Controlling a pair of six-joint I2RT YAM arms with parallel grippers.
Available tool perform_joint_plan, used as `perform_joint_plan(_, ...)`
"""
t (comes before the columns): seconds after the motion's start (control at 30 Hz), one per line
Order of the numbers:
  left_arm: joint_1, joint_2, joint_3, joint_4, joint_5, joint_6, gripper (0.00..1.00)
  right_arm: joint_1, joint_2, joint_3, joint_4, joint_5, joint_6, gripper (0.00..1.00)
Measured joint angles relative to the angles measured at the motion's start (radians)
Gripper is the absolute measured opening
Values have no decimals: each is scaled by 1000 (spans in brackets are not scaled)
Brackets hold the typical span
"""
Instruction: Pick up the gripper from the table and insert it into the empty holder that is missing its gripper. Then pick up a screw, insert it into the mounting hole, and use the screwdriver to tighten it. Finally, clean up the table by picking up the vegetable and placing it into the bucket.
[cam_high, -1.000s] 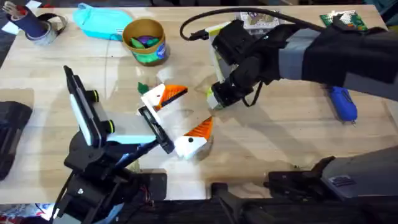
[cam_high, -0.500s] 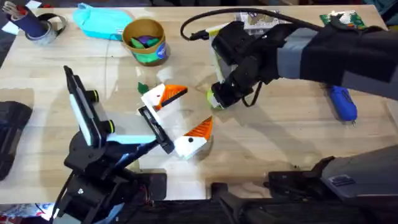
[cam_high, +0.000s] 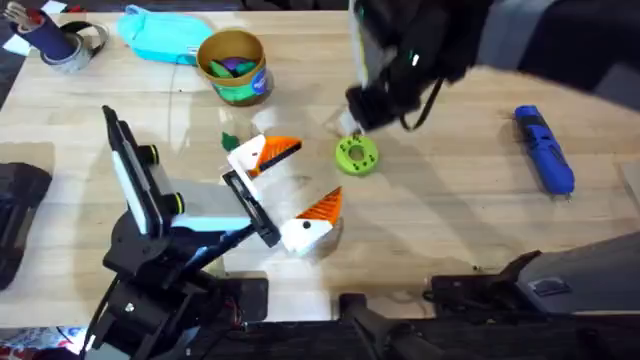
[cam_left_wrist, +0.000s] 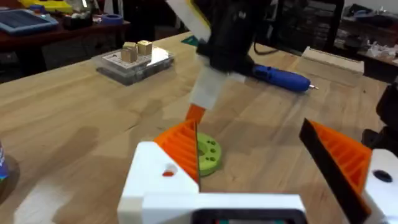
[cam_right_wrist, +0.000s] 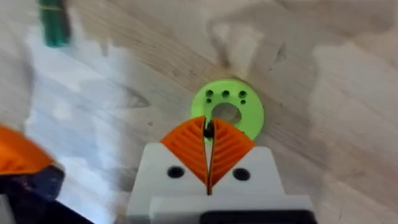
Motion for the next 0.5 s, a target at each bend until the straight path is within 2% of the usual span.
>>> perform_joint_plan(0.17, 0, 0, 0, 0, 0, 0, 995, 14, -2, 176, -115, -2, -30, 6)
perform_joint_plan(0.33, 0, 0, 0, 0, -2, 0, 995, 85, -2, 316, -177, -43, -100, 6)
perform_joint_plan(0.5, 0, 0, 0, 0, -3, 0, 995, 164, -5, 385, -175, -144, -184, 6)
